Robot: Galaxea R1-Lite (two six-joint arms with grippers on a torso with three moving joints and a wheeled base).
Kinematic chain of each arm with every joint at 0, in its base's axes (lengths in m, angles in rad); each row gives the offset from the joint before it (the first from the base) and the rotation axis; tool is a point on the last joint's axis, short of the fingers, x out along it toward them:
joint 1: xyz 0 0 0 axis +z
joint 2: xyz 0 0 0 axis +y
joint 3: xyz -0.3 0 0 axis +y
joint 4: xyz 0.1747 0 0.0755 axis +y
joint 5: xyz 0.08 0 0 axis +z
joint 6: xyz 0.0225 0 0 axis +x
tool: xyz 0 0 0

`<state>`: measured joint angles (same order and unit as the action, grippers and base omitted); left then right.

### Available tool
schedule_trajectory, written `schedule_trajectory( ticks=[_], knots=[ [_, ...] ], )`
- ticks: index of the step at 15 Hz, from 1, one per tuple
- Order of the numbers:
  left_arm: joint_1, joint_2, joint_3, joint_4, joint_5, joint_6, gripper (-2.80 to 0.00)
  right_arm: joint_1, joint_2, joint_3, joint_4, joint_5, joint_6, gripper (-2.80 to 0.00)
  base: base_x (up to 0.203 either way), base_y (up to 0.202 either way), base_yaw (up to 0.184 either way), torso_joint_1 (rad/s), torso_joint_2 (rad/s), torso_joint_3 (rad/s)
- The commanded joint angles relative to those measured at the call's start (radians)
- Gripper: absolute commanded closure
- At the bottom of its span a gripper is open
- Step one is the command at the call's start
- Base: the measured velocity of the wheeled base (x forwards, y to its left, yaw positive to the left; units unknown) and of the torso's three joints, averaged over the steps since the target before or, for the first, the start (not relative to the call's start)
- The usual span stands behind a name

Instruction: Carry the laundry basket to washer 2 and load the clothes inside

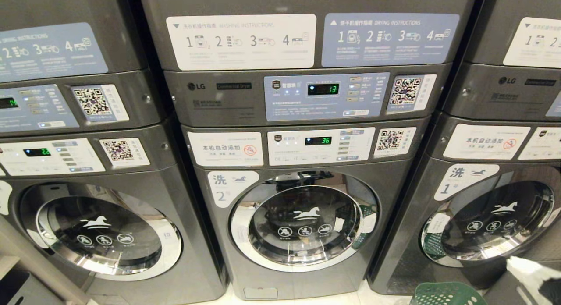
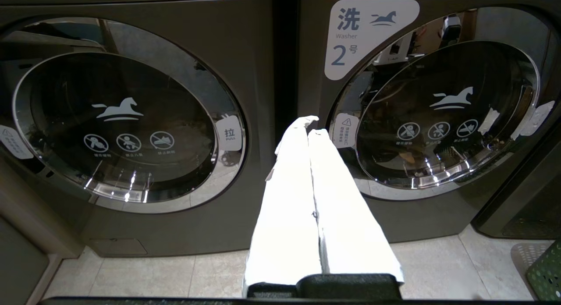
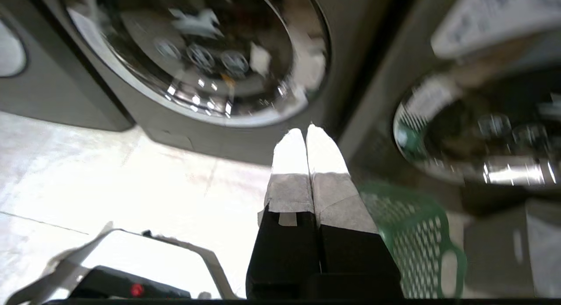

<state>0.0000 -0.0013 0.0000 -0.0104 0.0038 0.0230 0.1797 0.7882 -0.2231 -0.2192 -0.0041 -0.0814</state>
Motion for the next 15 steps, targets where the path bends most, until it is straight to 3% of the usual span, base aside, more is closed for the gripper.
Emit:
schedule_trajectory(
  ticks=[1,4,9,15],
  knots=[
    [0.0,0.001,0.006,0.0,0.001,0.0,0.0,-0.098,-0.328,0.197,0.032,0.028,-0.014,0.0,0.0,0.0,0.0,0.0,0.0,0.0],
    [0.0,0.001,0.006,0.0,0.002,0.0,0.0,-0.146,-0.549,0.218,0.182,0.053,-0.066,0.0,0.0,0.0,0.0,0.0,0.0,0.0],
    [0.0,0.001,0.006,0.0,0.001,0.0,0.0,-0.174,-0.773,0.223,0.216,0.056,-0.077,0.0,0.0,0.0,0.0,0.0,0.0,0.0],
    [0.0,0.001,0.006,0.0,0.001,0.0,0.0,-0.178,-0.788,0.223,0.224,0.038,-0.058,0.0,0.0,0.0,0.0,0.0,0.0,0.0]
  ],
)
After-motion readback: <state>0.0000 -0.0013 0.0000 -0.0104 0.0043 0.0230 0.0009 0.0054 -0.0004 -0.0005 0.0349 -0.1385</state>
